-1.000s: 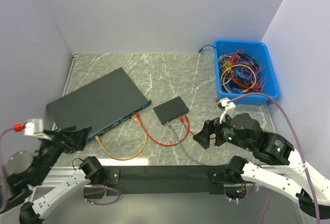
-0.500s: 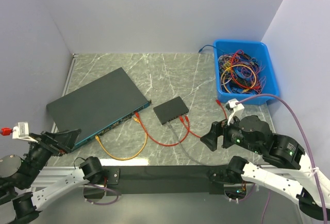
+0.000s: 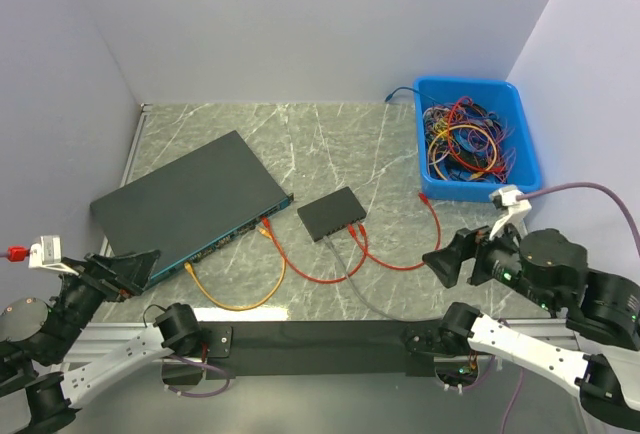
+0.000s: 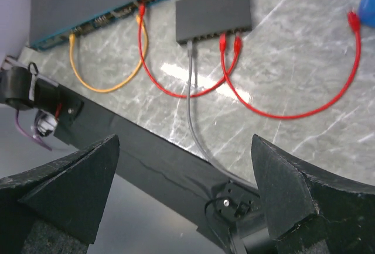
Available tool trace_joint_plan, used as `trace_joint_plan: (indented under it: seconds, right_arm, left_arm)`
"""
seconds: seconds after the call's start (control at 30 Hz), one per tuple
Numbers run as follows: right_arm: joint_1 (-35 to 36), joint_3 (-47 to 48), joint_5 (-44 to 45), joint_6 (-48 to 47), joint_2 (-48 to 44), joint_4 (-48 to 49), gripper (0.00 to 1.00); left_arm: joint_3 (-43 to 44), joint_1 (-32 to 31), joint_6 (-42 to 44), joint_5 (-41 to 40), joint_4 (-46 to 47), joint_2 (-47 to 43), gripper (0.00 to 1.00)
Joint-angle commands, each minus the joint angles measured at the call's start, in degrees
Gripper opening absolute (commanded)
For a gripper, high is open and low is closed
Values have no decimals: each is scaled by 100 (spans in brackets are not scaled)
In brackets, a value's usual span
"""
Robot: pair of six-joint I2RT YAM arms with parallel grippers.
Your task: Insert the plug into the switch port
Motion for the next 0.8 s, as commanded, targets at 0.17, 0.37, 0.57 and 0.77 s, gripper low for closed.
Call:
trace_joint_plan:
  seconds: [0.17,0.37,0.57,0.77]
  right_arm:
    - [27,-200,-288,-306,-315,-36,100]
    - [27,-402,-675,-421,-236,105,100]
    - [36,-464,-772,-509,-218,157,100]
    - [71,-516,-781,-517,-315,184,100]
  left_arm:
    - [5,-14,-118,-141,-34,-645,99]
    - [5,-14,-65,-79,-16,-566,99]
    - [-3,-5,-56,-79,-7,-610,99]
    - [-3,-5,-74,-97,-7,-610,99]
